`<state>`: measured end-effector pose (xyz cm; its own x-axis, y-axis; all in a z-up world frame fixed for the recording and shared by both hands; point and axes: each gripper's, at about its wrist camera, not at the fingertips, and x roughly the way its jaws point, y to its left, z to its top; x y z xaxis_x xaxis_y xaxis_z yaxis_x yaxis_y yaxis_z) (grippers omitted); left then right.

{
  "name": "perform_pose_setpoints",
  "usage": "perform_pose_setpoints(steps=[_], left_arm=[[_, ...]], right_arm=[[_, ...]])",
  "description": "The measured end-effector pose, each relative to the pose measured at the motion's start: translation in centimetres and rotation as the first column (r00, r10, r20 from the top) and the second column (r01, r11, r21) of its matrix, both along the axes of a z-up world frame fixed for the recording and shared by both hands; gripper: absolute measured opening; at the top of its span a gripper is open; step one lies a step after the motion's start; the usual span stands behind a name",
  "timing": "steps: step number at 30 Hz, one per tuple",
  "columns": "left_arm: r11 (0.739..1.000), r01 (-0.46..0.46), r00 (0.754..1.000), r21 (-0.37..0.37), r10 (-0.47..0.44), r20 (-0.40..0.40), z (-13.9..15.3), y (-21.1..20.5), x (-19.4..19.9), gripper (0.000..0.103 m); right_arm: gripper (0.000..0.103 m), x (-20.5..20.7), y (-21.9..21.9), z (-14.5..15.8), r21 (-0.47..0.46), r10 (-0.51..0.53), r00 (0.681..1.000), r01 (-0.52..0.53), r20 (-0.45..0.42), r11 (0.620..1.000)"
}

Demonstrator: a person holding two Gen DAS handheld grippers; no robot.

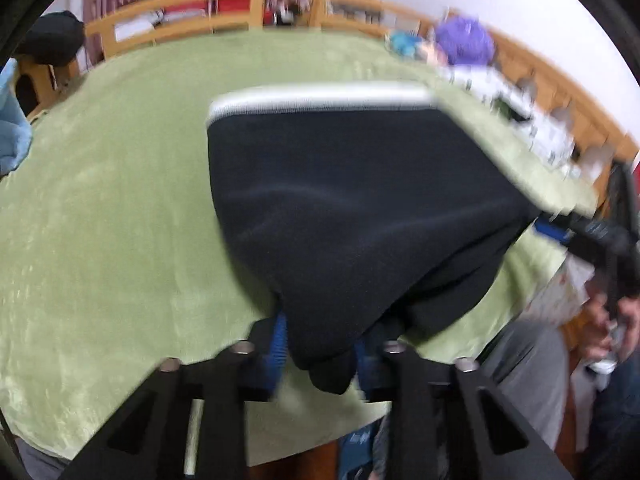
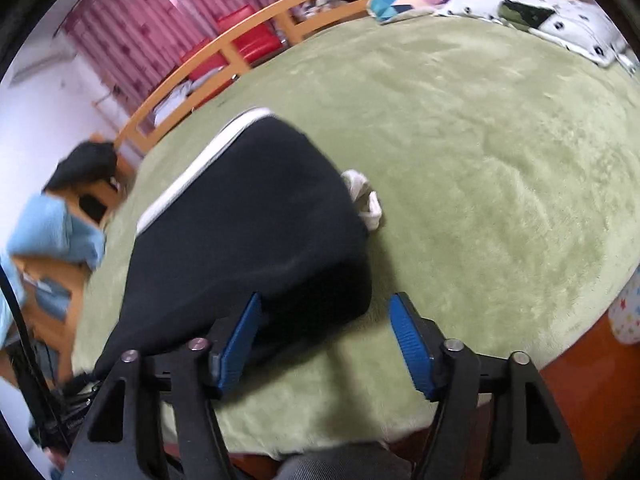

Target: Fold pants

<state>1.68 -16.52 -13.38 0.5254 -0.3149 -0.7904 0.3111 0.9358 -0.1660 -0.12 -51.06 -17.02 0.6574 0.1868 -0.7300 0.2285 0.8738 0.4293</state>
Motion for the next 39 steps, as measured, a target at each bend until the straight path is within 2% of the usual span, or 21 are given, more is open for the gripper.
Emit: perform_pose_setpoints(steps=[2,3,7,10,11,12,16,18,21,22,23,24,26,28,30,32,34,35,36,37,39], left_arm=[[1.000,0.014,0.999,0.011,-0.015,0.037,0.5,0.3,-0.8,0.021],[0.999,0.021,0.999,0.039,-0.022,0.023,-0.2,0.3,-0.9,0.021],[0.993,0.009,0.991,0.119,0.007,-0.134,-6.1,0.8,-0.7,0.024],[0.995,0.063,0.976,0.083,-0.044,-0.211,-6.1,1.4,-0.7,0.028],[0.994,0.074,0.972,0.080,-0.054,-0.228,-5.8,1.8,-0.8,0.037],[0.993,0.080,0.972,0.082,-0.059,-0.229,-5.6,2.1,-1.0,0.044],[0.994,0.086,0.983,0.061,-0.075,-0.166,-4.3,3.1,-1.9,0.048],[0.997,0.078,0.986,0.014,-0.075,-0.151,-3.8,3.7,-1.7,0.057],[0.998,0.058,0.990,-0.008,-0.059,-0.132,-2.9,3.9,-1.0,0.058],[0.998,0.057,0.990,-0.012,-0.058,-0.126,-2.6,4.0,-0.9,0.058],[0.998,0.054,0.992,-0.013,-0.055,-0.115,-2.3,3.9,-0.7,0.058],[0.998,0.056,0.993,-0.017,-0.058,-0.106,-2.0,3.9,-0.6,0.058],[0.998,0.055,0.995,-0.020,-0.056,-0.088,-1.6,4.5,-0.8,0.058],[0.998,0.050,0.997,-0.031,-0.052,-0.065,-1.1,4.3,-1.0,0.058],[0.997,0.052,0.998,-0.064,-0.054,-0.027,0.0,4.6,-1.5,0.058],[0.995,0.053,0.998,-0.087,-0.054,-0.007,0.4,4.5,-1.6,0.060],[0.993,0.062,0.998,-0.096,-0.065,-0.023,-0.1,4.3,-1.3,0.063],[0.993,0.073,0.996,-0.087,-0.078,-0.050,-0.8,3.8,-1.1,0.063],[0.993,0.087,0.993,-0.076,-0.092,-0.070,-1.3,3.5,-1.0,0.063],[0.993,0.097,0.991,-0.060,-0.102,-0.084,-1.8,3.2,-0.9,0.063],[0.994,0.107,0.989,-0.010,-0.107,-0.100,-2.9,2.2,-0.9,0.063]], right_arm=[[0.051,0.0,0.2,0.2,0.000,0.006,1.000,-0.006,0.010,1.000],[0.051,0.0,0.3,0.0,0.003,0.013,1.000,-0.013,0.008,1.000],[0.055,0.8,0.6,-2.4,0.045,0.063,0.995,-0.060,-0.072,0.997],[0.056,1.1,0.8,-2.8,0.045,0.077,0.992,-0.072,-0.104,0.996],[0.057,0.9,0.8,-2.3,0.037,0.075,0.993,-0.072,-0.096,0.997],[0.057,0.8,1.0,-1.9,0.038,0.079,0.992,-0.076,-0.094,0.996],[0.060,-0.2,3.3,-1.5,0.086,0.153,0.983,-0.144,-0.100,0.986],[0.060,0.0,4.9,-2.4,0.099,0.175,0.975,-0.162,-0.136,0.982],[0.060,0.6,7.4,-4.3,0.199,0.207,0.961,-0.170,-0.185,0.965],[0.059,0.7,7.9,-4.7,0.219,0.210,0.961,-0.169,-0.182,0.961],[0.050,0.7,8.8,-4.9,0.250,0.222,0.960,-0.176,-0.169,0.952],[0.023,0.8,9.6,-4.9,0.270,0.236,0.959,-0.189,-0.155,0.944],[0.012,1.1,10.8,-4.5,0.236,0.201,0.972,-0.169,-0.119,0.957],[0.009,1.4,10.8,-4.0,0.269,0.182,0.981,-0.157,-0.070,0.950],[0.008,0.9,9.8,-2.7,0.379,0.128,0.990,-0.139,0.055,0.915],[0.008,0.1,9.6,-2.2,0.417,0.087,0.989,-0.131,0.123,0.900],[0.008,0.3,10.5,-4.1,0.384,0.084,0.995,-0.098,0.054,0.918],[0.008,0.4,11.2,-6.2,0.372,0.095,0.995,-0.073,-0.043,0.925],[0.008,0.2,11.2,-7.8,0.390,0.087,0.992,-0.046,-0.088,0.920],[0.008,-0.5,10.9,-9.0,0.443,0.060,0.995,-0.016,-0.084,0.896],[0.009,-0.7,10.5,-9.0,0.465,0.057,0.995,-0.014,-0.078,0.885]])
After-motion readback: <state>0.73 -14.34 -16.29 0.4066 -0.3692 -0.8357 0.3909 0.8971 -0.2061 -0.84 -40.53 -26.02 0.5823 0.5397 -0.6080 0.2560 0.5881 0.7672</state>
